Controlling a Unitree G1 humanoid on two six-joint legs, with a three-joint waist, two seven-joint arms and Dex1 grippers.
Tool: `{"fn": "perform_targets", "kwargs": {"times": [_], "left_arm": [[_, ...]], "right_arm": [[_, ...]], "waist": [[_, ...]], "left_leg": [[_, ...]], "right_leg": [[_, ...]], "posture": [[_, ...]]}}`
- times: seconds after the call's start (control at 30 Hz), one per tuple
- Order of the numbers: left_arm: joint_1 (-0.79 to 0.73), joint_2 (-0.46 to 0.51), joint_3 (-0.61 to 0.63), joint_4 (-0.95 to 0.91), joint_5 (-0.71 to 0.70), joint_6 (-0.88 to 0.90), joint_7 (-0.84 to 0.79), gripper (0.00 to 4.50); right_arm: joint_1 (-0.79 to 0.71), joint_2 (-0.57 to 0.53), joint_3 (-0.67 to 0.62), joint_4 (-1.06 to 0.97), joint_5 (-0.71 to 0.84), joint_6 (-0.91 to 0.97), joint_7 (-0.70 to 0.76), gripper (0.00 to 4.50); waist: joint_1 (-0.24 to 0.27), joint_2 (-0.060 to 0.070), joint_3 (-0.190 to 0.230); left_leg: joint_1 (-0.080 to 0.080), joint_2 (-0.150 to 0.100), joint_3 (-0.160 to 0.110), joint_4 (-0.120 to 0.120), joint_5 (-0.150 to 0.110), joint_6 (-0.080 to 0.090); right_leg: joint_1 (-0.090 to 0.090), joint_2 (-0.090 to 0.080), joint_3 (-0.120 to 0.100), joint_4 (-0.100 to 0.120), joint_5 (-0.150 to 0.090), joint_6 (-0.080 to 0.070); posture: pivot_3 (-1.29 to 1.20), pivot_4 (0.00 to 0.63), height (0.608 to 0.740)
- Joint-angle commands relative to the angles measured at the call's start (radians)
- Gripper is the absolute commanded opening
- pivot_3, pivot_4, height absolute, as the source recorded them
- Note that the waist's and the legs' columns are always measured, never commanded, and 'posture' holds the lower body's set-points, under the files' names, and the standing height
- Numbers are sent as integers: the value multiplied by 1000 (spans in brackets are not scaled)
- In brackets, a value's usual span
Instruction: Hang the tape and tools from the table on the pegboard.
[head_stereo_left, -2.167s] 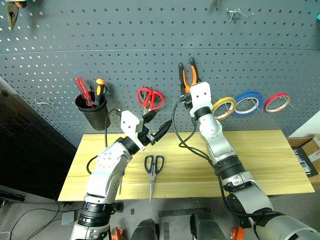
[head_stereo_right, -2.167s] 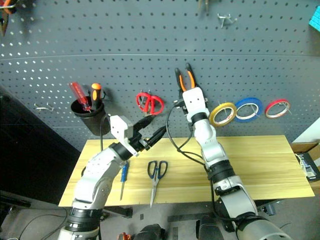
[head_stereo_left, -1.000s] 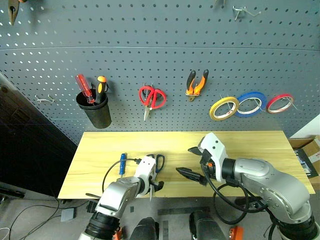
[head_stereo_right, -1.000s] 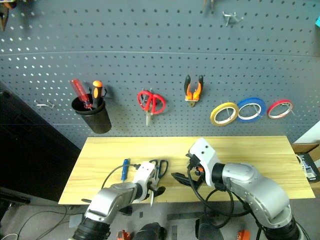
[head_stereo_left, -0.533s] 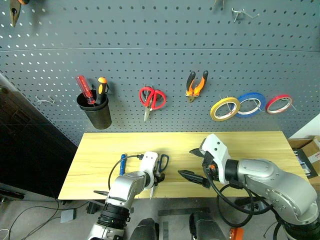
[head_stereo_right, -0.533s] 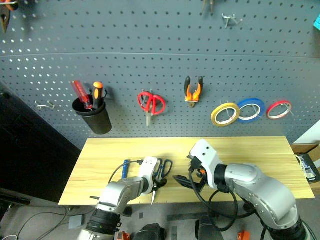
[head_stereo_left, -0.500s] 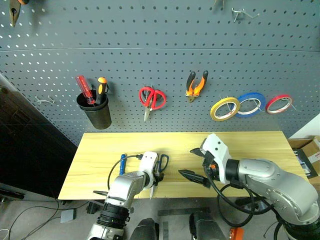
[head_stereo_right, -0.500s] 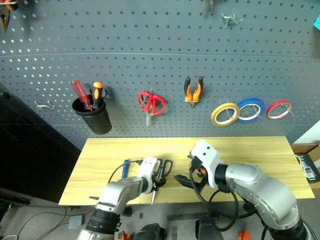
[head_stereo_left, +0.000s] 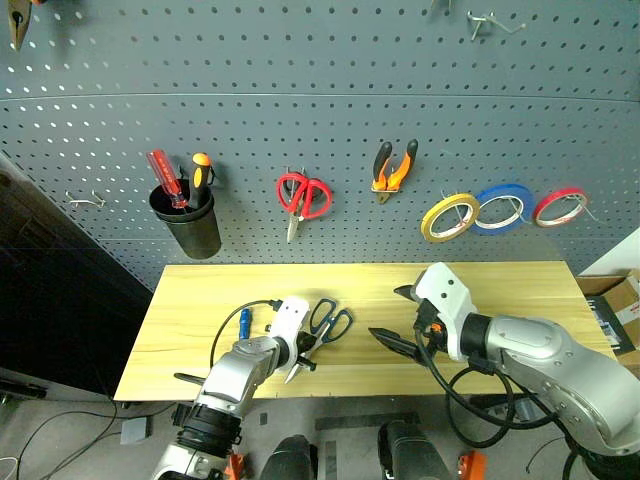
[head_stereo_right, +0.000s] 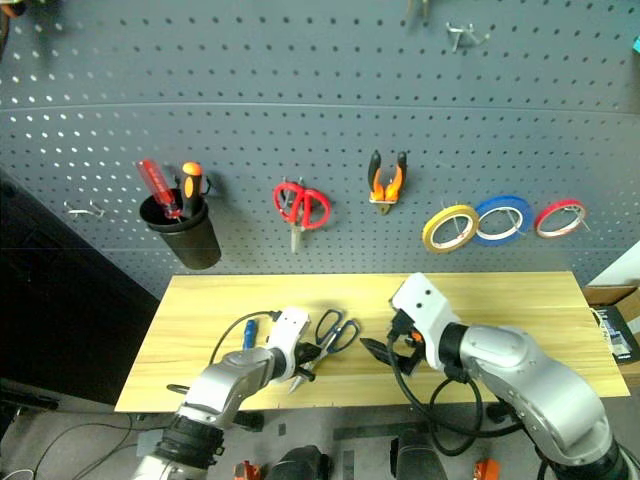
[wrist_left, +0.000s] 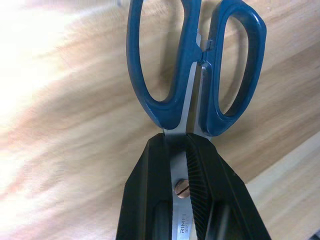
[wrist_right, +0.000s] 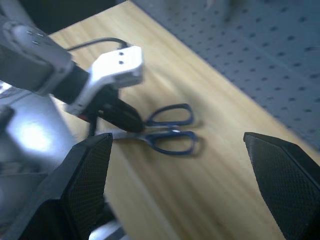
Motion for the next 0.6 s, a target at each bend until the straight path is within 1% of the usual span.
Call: {"fn": "perform_targets", "kwargs": {"times": [0.03,0.07,0.2,0.3,0.43,0.6], "left_arm": [[43,44,34,-119,-10,-142,-55,160],[55,53,46,-141,-17,-169,-66,160],[138,106,131,-308,-33,-464,-128,160],[188,121,174,-410,-29,-587,-128,160],[201,120,223,-490,-31,-681,-114,160],[131,93,261,-483,-49,-669,-67,160]], "right_arm": [[38,-24,-3,-64,-68,-130,-13,4500],[54,-23,-8,-69,-69,-148,-10,4500],[114,2,-78,-121,24,-156,30,4500],[130,-1,-91,-132,34,-163,31,4500],[142,4,-113,-145,58,-174,33,4500],[94,49,-146,-133,90,-188,3,4500]], "waist": [[0,0,0],[2,0,0],[3,0,0],[5,0,0],[5,0,0],[6,0,0]], "left_leg": [[0,0,0,0,0,0],[-1,0,0,0,0,0],[-1,0,-2,0,0,0],[-1,-1,-2,0,0,0],[-1,-1,-2,0,0,0],[0,-1,-2,1,0,1]], "right_leg": [[0,-1,0,0,0,0],[0,-2,0,0,0,0],[0,-4,1,-1,0,0],[1,-6,1,-1,0,0],[2,-7,0,-1,0,0],[3,-1,-3,0,0,0]], "posture": [[-120,177,740],[-115,176,740],[-101,177,740],[-88,175,740],[-72,166,740],[-61,158,740]]}}
